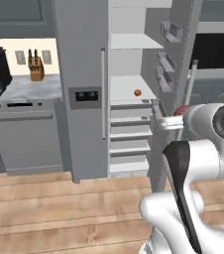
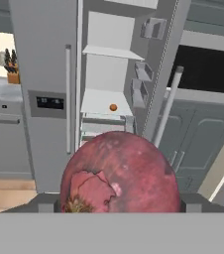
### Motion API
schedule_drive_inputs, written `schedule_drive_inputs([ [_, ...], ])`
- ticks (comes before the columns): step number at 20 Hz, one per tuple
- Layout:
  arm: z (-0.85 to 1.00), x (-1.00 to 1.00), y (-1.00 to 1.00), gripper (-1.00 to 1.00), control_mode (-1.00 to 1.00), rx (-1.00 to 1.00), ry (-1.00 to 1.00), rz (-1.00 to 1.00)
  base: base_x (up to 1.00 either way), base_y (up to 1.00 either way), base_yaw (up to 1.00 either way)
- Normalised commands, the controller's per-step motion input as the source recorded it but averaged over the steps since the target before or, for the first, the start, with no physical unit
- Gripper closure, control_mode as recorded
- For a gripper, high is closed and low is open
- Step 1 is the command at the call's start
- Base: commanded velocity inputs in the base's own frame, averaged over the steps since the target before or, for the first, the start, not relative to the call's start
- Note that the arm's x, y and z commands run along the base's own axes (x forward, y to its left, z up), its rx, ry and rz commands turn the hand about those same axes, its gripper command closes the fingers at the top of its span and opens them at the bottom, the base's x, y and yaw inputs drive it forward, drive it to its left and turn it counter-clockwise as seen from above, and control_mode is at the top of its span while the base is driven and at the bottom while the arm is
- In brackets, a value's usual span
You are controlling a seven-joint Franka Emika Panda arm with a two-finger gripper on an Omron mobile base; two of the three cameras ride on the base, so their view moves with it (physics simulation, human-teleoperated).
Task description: Place the cold items (onion and tangerine) from the fridge in one tupperware on the dining counter. Place the warm items (hot dog and kebab skewer) in the stove area in another tupperware.
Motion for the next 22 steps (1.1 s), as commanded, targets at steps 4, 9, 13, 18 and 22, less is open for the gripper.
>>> schedule_drive_inputs([
  [4,0.00,0.00,0.00,1.00,1.00,0.00,0.00,0.00,-1.00,0.00,0.05],
  [9,0.00,0.00,0.00,1.00,1.00,0.00,0.00,0.00,-1.00,0.00,0.00],
  [13,0.00,0.00,0.00,1.00,1.00,0.00,0.00,0.00,-1.00,0.00,0.00],
  [18,0.00,0.00,0.00,1.00,1.00,0.00,0.00,0.00,-1.00,0.04,0.00],
  [22,0.00,0.00,0.00,1.00,1.00,0.00,0.00,0.00,-1.00,0.38,0.00],
])
